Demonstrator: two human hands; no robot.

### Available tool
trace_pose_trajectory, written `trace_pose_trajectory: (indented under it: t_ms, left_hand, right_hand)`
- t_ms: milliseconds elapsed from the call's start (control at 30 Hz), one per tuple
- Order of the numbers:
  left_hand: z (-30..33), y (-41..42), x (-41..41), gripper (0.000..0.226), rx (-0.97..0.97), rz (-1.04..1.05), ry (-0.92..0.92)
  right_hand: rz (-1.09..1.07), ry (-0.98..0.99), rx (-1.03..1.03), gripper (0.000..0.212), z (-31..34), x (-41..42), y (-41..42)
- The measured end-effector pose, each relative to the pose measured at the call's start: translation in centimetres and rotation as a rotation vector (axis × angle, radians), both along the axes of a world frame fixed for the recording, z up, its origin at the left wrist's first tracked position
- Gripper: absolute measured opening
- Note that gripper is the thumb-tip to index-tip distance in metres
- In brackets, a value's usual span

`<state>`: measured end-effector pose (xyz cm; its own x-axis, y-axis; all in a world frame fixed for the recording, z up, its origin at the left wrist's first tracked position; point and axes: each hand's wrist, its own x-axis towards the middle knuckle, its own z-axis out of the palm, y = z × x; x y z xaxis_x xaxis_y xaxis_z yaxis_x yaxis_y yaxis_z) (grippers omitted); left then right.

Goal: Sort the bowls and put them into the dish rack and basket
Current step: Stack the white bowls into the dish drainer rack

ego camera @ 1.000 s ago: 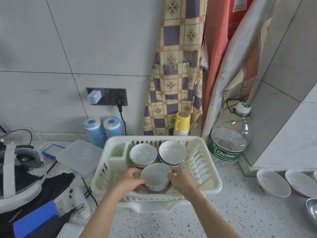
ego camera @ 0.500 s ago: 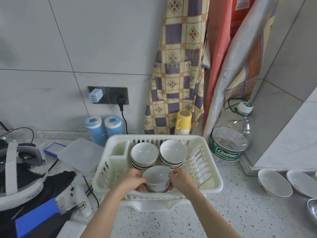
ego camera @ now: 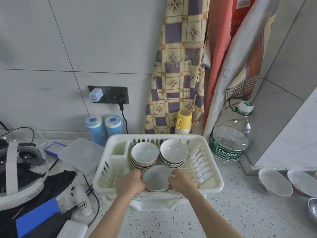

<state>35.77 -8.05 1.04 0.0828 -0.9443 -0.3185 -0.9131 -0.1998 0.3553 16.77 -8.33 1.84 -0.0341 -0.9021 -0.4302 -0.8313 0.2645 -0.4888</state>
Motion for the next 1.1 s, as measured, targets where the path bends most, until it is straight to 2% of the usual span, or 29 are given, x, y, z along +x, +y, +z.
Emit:
trace_pose_trajectory:
  t_ms: [300,433,600,733,933,1100]
  left_hand:
    - [-0.4,0.2,-0.1,0.028,-0.065,0.012,-0.032]
    - [-0.7,0.1,-0.1,0.028,-0.079,0.007,-0.038]
    - [-1.2,0.0,0.0,0.027,-0.106,0.013,-0.062]
    - [-1.0,-0.1,-0.1,0.017,-0.115,0.014,-0.092]
    - [-0.6,-0.3,-0.4,0.018,-0.053,0.011,-0.087]
    - [-0.4,0.1,-0.4,0.017,-0.080,0.085,-0.059]
  right_hand:
    - [0.009,0.104,-0.052,0.040,-0.3,0.3,0.2]
    - [-0.005,0.179,-0.091,0.053,-0.4,0.4,0.4]
    - [0.005,0.207,-0.091,0.038,-0.6,0.3,0.3]
    - [0.015,0.271,-0.127,0.044,-0.7,0.7,0.5]
    - [0.036,0.314,-0.171,0.042,-1.1,0.7,0.5]
    - [0.008,0.322,-0.238,0.040,-1.4,1.2,0.6]
